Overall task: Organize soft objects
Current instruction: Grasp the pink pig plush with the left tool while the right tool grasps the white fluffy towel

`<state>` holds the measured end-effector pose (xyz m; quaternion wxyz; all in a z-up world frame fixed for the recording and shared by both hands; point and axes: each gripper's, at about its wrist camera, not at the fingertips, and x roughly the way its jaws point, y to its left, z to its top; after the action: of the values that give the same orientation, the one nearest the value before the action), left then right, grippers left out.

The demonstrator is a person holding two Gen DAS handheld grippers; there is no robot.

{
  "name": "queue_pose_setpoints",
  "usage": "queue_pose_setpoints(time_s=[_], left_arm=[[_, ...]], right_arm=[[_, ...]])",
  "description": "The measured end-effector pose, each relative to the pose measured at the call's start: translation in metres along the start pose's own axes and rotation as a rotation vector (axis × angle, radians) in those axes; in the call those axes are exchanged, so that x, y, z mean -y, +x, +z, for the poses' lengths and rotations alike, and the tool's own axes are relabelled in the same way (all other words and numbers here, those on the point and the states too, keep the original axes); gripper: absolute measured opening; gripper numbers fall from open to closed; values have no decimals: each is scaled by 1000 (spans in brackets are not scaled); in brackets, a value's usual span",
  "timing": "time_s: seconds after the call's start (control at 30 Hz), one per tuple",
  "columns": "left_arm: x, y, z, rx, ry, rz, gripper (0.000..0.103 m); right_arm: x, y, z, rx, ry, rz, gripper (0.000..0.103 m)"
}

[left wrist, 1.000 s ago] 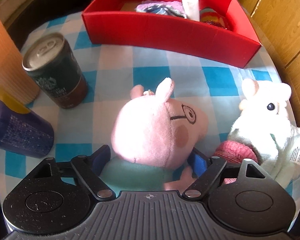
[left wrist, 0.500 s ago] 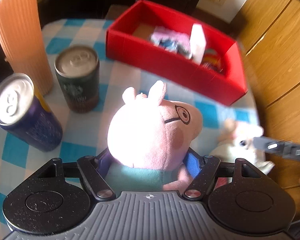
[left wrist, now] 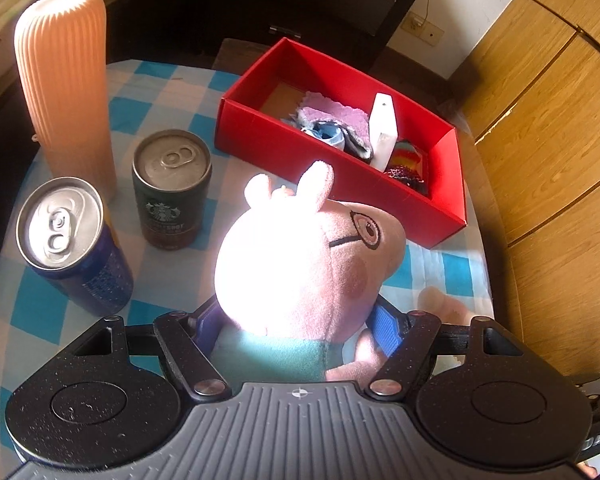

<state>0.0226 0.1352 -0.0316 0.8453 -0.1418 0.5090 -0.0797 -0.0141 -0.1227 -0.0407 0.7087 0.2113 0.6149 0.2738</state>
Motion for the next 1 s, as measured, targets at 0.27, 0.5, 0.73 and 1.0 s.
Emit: queue_pose_setpoints(time_s=[0.27, 0.5, 0.73, 1.0], left_arm=[[-1, 3, 2, -6, -12, -1, 73], [1, 2, 0, -8, 0, -7, 73], [-2, -2, 1, -1, -9, -13, 73], [1, -2, 0, -2, -6, -20, 73]], right_arm=[[0, 0, -1, 59, -36, -179, 46], [-2, 35, -9, 23, -5, -222, 46], [10, 41, -13, 11, 0, -152, 15], [17, 36, -17, 51, 50, -140, 4]])
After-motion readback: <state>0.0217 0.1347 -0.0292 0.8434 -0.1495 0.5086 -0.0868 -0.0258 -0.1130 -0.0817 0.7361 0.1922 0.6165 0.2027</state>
